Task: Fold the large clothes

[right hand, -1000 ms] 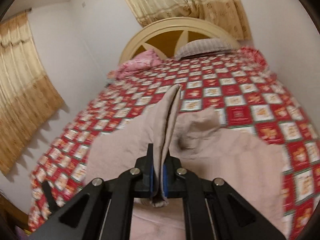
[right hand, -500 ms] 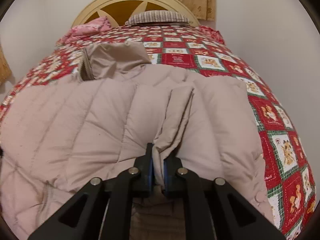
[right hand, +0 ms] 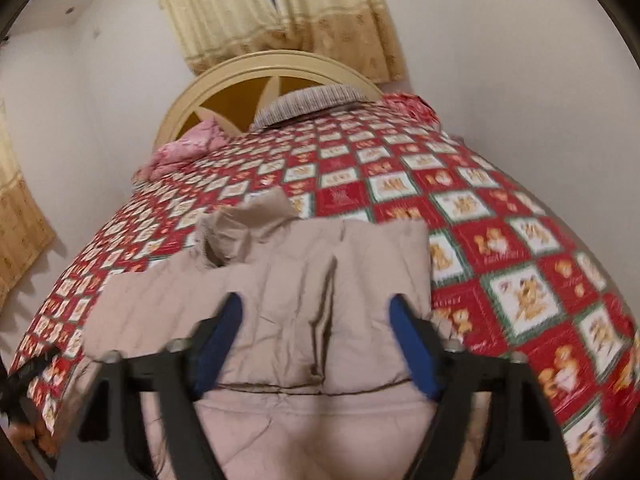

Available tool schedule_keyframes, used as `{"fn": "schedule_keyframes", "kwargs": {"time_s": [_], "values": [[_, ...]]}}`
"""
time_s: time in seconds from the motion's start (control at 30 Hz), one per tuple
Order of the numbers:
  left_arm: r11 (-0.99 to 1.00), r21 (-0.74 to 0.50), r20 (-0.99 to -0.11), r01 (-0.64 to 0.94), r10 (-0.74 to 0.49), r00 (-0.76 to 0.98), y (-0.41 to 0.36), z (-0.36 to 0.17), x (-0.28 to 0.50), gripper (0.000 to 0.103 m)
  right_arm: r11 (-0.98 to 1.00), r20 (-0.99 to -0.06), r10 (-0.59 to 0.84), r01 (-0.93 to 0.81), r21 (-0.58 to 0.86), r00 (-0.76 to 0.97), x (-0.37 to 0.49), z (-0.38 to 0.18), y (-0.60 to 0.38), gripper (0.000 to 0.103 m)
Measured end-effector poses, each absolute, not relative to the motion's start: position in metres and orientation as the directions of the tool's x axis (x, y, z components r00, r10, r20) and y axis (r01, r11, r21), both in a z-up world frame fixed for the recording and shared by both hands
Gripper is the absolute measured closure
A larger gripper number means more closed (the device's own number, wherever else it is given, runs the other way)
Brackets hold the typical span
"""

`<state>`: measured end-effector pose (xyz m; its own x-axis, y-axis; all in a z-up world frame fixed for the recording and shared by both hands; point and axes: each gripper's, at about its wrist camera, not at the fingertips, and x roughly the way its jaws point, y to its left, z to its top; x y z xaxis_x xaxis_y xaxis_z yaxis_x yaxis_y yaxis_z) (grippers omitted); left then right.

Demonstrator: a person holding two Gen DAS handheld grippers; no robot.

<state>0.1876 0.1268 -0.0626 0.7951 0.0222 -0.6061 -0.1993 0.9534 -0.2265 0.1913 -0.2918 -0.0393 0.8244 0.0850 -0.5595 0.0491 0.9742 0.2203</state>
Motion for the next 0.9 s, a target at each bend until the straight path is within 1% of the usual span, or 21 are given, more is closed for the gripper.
{"fn": "schedule_keyframes", "kwargs": {"time_s": [0.03, 0.07, 0.17, 0.2, 0.27, 0.33, 0.37, 0.4, 0.43, 0.47, 0.53, 0.63, 0.7, 0.73, 0.77, 0.83, 0.87, 0.9], "values": [[0.96, -0.22, -0.598, -0.174, 0.008, 0.801, 0.122, -0.054, 0.198, 0.026, 0.98, -0.577, 0.079, 0.043, 0.195, 0.813, 0.196, -0.035, -0.287, 0.071], [0.967, -0.206, -0.593, -0.152, 0.0, 0.805, 0.115, -0.048, 0.211, 0.026, 0.985, -0.595, 0.07, 0.04, 0.17, 0.801, 0.202, -0.032, -0.281, 0.075], [0.983, -0.146, -0.601, -0.108, -0.001, 0.799, 0.091, -0.043, 0.249, 0.026, 0.983, -0.606, 0.132, -0.022, 0.185, 0.784, 0.229, -0.032, -0.262, 0.075], [0.987, -0.117, -0.617, -0.114, 0.018, 0.787, 0.083, -0.045, 0.261, 0.026, 0.985, -0.621, 0.126, -0.02, 0.174, 0.774, 0.244, -0.037, -0.254, 0.075], [0.989, -0.102, -0.655, -0.104, 0.012, 0.756, 0.075, -0.055, 0.28, 0.026, 0.985, -0.646, 0.122, -0.009, 0.175, 0.753, 0.259, -0.052, -0.246, 0.075], [0.99, -0.093, -0.711, -0.106, 0.009, 0.703, 0.074, -0.073, 0.294, 0.026, 0.977, -0.702, 0.118, 0.043, 0.207, 0.702, 0.269, -0.073, -0.246, 0.075], [0.989, -0.083, -0.733, -0.119, 0.02, 0.68, 0.075, -0.083, 0.294, 0.026, 0.968, -0.735, 0.105, 0.099, 0.229, 0.67, 0.271, -0.086, -0.251, 0.072], [0.989, -0.069, -0.756, -0.133, 0.035, 0.654, 0.079, -0.098, 0.295, 0.026, 0.959, -0.749, 0.116, 0.122, 0.255, 0.652, 0.267, -0.095, -0.255, 0.071], [0.988, -0.066, -0.772, -0.137, 0.036, 0.634, 0.082, -0.111, 0.294, 0.026, 0.954, -0.757, 0.134, 0.123, 0.273, 0.639, 0.263, -0.103, -0.257, 0.064], [0.988, -0.081, -0.782, -0.133, 0.02, 0.623, 0.082, -0.12, 0.293, 0.025, 0.95, -0.763, 0.157, 0.114, 0.289, 0.627, 0.258, -0.112, -0.258, 0.063], [0.979, -0.158, -0.791, -0.127, -0.049, 0.61, 0.091, -0.136, 0.283, 0.025, 0.947, -0.746, 0.19, 0.081, 0.311, 0.638, 0.238, -0.127, -0.257, 0.063], [0.978, -0.165, -0.786, -0.129, -0.051, 0.616, 0.096, -0.135, 0.277, 0.023, 0.937, -0.739, 0.22, 0.072, 0.341, 0.637, 0.215, -0.127, -0.253, 0.061], [0.978, -0.162, -0.787, -0.133, -0.047, 0.616, 0.096, -0.136, 0.276, 0.022, 0.941, -0.731, 0.207, 0.071, 0.33, 0.65, 0.203, -0.114, -0.252, 0.057], [0.979, -0.155, -0.786, -0.133, -0.04, 0.617, 0.094, -0.136, 0.276, 0.022, 0.943, -0.714, 0.191, 0.076, 0.324, 0.674, 0.2, -0.107, -0.253, 0.048], [0.981, -0.142, -0.785, -0.133, -0.029, 0.618, 0.092, -0.136, 0.275, 0.022, 0.946, -0.695, 0.165, 0.086, 0.312, 0.7, 0.197, -0.1, -0.253, 0.031], [0.985, -0.11, -0.783, -0.133, -0.003, 0.622, 0.086, -0.135, 0.275, 0.022, 0.959, -0.666, 0.069, 0.135, 0.249, 0.743, 0.198, -0.087, -0.256, 0.013], [0.986, -0.102, -0.784, -0.133, 0.003, 0.62, 0.086, -0.134, 0.275, 0.022, 0.962, -0.671, 0.05, 0.146, 0.232, 0.74, 0.202, -0.086, -0.257, 0.019], [0.986, -0.096, -0.786, -0.133, 0.006, 0.618, 0.086, -0.134, 0.275, 0.022, 0.964, -0.706, 0.054, 0.147, 0.22, 0.706, 0.213, -0.092, -0.257, 0.031]]}}
